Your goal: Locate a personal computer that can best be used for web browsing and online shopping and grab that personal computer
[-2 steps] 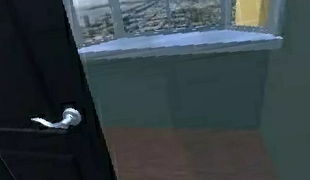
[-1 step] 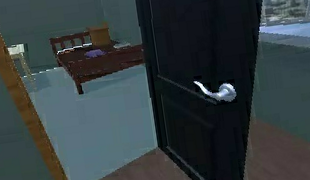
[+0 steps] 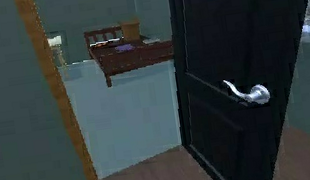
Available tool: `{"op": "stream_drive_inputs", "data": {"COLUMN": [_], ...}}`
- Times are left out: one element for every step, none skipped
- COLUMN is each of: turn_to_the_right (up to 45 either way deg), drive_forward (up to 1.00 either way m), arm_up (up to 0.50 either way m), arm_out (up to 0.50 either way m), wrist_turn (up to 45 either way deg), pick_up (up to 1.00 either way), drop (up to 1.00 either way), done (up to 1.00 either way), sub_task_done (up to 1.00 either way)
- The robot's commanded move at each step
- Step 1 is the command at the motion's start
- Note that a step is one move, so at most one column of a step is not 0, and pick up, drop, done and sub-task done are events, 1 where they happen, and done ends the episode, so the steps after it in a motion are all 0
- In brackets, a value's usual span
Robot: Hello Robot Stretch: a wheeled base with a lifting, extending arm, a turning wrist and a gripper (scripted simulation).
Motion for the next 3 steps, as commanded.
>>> {"op": "stream_drive_inputs", "data": {"turn_to_the_right": [0.0, -6.0, 0.0], "drive_forward": [1.00, 0.00, 0.40], "arm_up": [0.00, 0.00, 0.00], "arm_out": [0.00, 0.00, 0.00], "wrist_turn": [0.0, 0.0, 0.0], "pick_up": [0.00, 0.00, 0.00], "drop": [0.00, 0.00, 0.00], "done": [0.00, 0.00, 0.00], "sub_task_done": [0.00, 0.00, 0.00]}}
